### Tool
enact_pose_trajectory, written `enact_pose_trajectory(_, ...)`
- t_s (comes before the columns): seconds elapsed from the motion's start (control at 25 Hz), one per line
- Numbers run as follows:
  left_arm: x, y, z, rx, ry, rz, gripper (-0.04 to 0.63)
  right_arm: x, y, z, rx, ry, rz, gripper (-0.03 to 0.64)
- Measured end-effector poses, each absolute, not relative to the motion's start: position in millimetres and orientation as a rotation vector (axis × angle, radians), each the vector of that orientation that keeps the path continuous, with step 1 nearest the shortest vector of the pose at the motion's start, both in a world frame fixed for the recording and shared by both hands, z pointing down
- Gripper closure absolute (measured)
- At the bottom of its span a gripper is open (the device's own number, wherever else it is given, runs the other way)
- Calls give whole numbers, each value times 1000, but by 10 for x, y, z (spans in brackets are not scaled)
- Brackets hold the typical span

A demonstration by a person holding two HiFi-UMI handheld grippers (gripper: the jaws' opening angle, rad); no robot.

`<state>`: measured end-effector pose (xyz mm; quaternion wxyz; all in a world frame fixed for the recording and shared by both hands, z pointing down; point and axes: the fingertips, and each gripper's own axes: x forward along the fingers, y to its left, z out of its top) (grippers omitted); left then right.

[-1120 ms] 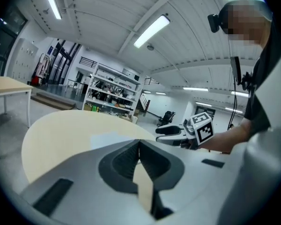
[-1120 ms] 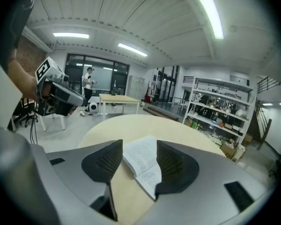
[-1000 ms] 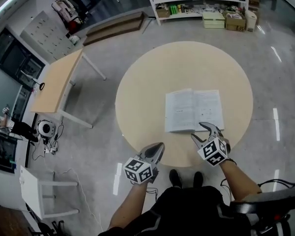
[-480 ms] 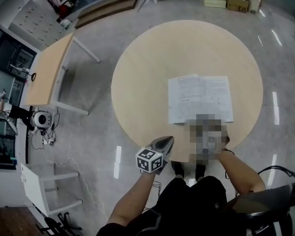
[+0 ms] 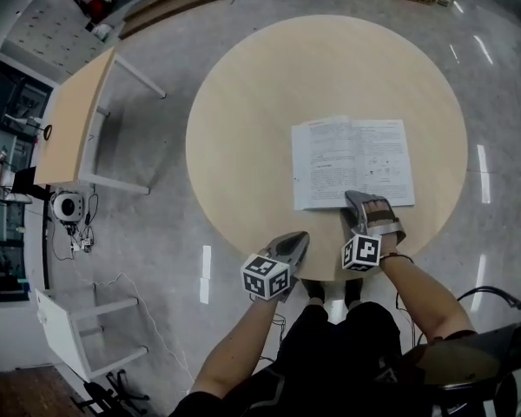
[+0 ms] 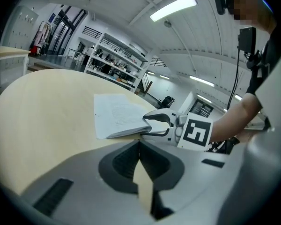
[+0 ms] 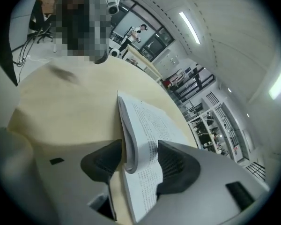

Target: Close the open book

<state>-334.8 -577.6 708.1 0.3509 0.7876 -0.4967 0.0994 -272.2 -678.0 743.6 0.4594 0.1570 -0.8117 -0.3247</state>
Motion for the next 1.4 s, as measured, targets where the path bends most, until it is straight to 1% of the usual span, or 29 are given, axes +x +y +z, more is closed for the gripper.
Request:
enact_pose_trajectory(0.28,-3341,-5769,7011,2049,-1300,234,596,-2848,-6800,7420,424,-1955,-953,403)
enact_pose_trajectory(0.44,-3370,-5709,7039,2039,-1308,231,597,-2860,-6788,7465,447,-1971,-936,456)
enact_pose_trajectory(0.68,-3428,-5634,6976,2042,-1322,231,596,-2818,-6794,7282,620,-2077,-788,531)
enact_pose_trajectory(0.76,-3445,-5620,6927,2052,-1321,226,595,-2794,-6797,7211,692,-2136,-675,535)
enact_pose_trajectory(0.88,-3418,-5628,6851,2075,-1310,222,596,-2695,-6835,7150,816,-2257,-397,541)
enact_pose_trajectory(1.12,-3288,-5644,6719,2121,-1286,235,595,-2273,-6924,7166,1079,-2418,379,574)
enact_pose_trajectory(1.2,-3259,-5638,6691,2128,-1282,244,596,-2167,-6937,7198,1108,-2418,491,581)
enact_pose_trajectory(1.4,-3158,-5673,6570,2151,-1263,261,597,-1937,-6990,7213,1168,-2394,646,595)
